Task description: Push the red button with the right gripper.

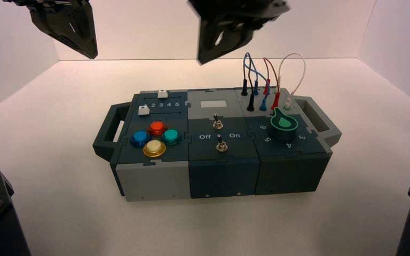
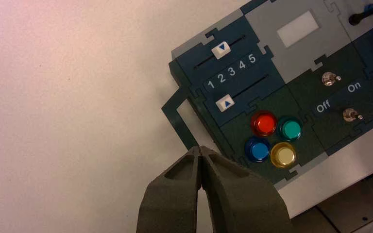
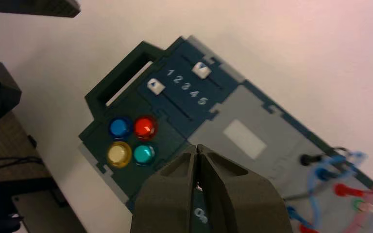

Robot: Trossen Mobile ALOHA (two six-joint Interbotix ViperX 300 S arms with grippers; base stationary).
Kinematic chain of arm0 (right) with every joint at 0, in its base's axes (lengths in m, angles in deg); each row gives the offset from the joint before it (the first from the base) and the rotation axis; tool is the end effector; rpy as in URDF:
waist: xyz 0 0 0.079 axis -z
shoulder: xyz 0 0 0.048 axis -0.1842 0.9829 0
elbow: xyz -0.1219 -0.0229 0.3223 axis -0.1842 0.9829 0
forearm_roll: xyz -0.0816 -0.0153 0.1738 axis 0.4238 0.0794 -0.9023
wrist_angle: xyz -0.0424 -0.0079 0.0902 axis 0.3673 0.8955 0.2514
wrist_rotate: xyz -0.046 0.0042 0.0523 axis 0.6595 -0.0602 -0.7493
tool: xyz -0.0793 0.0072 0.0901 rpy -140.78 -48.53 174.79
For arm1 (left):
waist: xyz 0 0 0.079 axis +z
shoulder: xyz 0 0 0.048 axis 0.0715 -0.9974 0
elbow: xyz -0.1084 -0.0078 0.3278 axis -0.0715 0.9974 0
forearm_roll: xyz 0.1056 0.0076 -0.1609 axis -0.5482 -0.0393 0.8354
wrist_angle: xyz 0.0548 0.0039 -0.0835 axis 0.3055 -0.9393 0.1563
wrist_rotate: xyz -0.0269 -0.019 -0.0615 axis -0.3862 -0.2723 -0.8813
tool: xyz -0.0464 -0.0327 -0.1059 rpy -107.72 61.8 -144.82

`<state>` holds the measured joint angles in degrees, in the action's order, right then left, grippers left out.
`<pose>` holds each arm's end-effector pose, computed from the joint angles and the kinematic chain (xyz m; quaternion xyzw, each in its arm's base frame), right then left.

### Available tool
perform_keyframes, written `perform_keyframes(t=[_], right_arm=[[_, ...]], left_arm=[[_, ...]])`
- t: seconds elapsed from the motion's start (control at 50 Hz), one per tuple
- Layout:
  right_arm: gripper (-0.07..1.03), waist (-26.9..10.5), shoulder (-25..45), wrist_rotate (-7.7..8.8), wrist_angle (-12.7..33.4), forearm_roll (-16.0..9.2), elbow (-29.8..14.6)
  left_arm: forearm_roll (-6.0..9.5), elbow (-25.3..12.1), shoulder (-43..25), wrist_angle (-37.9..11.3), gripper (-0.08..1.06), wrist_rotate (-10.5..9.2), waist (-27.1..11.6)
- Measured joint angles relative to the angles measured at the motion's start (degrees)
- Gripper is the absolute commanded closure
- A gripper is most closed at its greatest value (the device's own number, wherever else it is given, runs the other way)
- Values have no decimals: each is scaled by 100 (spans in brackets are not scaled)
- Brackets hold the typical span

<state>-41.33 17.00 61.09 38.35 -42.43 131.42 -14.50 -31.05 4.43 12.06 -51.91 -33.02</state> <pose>0.2007 0.2689 0.1609 -0.1398 0.4288 0.3834 0.8059 0.1812 -0.1057 0.1635 0.1307 0.5451 -0.2156 0.7995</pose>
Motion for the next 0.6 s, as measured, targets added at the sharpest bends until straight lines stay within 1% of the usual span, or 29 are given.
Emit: perform_keyframes(t=[0.12, 0.2, 0.24, 0.4, 0.44, 0.46, 0.6], right_arm=[[99, -158, 404, 0, 79, -105, -246], [99, -176, 448, -9, 88, -114, -272], [99, -272, 659, -9, 141, -167, -396], [99, -457, 1020, -9, 229, -255, -580], [99, -457, 1020, -9, 229, -255, -580], [99, -554, 1222, -9, 246, -360, -686], [99, -659, 1538, -9, 272, -501, -853]], left_arm=[[0, 44, 0, 26, 101, 18, 0], [0, 44, 0, 44, 101, 18, 0], [0, 70, 0, 70, 101, 18, 0], [0, 123, 0, 123, 101, 18, 0], [0, 123, 0, 123, 101, 18, 0], [0, 123, 0, 132, 101, 18, 0], [0, 141, 9, 132, 101, 18, 0]])
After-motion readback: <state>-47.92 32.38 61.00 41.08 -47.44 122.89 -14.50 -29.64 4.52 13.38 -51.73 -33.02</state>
